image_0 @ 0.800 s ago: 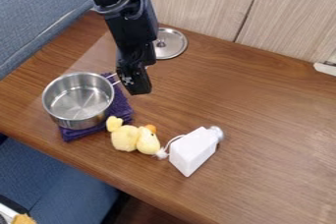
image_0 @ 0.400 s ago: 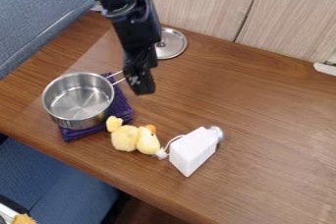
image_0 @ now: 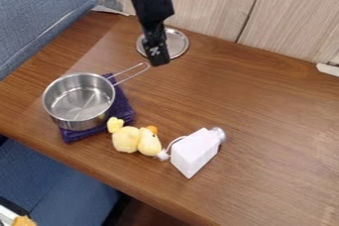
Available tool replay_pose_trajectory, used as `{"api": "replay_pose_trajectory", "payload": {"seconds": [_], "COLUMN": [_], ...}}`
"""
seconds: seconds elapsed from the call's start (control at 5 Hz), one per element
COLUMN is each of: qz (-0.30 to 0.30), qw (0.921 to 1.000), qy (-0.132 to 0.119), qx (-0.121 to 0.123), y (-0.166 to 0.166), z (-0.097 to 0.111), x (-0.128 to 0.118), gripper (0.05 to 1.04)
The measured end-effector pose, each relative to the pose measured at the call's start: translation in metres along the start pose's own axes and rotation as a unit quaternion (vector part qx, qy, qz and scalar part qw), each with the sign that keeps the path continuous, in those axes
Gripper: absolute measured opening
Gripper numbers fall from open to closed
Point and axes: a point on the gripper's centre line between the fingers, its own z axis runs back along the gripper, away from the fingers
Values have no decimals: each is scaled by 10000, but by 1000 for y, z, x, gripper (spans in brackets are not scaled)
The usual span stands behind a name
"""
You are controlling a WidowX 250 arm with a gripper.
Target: Covered the silver pot with its lid
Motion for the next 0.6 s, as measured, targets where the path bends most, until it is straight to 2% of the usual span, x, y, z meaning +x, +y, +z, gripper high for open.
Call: {"api": "replay_pose_trajectory", "payload": {"seconds": [0.4, 0.6], "qz": [275, 274], "qw": [9990, 9974], "qy": [188, 409], "qx": [301, 518], "y": [60, 87], "z": [-25, -40], "x": [17, 19], "gripper": [1001, 1001]}}
